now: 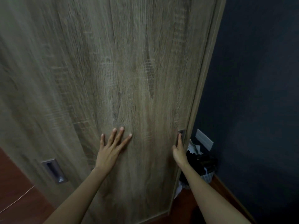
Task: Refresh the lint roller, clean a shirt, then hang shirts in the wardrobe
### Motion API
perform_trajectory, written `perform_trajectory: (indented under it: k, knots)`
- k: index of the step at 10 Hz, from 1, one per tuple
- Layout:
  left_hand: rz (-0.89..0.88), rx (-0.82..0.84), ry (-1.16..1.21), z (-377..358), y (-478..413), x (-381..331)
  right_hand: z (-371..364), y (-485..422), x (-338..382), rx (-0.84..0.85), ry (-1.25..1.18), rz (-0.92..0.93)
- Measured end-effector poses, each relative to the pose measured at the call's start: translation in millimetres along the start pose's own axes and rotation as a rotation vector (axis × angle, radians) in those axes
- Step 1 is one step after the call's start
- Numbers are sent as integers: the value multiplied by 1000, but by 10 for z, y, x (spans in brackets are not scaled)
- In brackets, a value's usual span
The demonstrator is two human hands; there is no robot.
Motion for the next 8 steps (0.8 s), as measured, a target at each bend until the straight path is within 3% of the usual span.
perform_trajectory:
  k: [5,8]
  knots:
    - [28,65,79,149,17,-45,81,-17,142,22,38,-27]
    - [-45,-95,249,489,-91,-304,399,136,429,-84,119,30]
Point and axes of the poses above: each hand's wrist, its own y-axis away from the middle knuckle, its own z-axis out of the back of the hand, x = y × z, the point moved 2 cm from there along -y, towards the middle knuckle, and after that the axes turned 8 degrees about z, right-handed, at the moved point
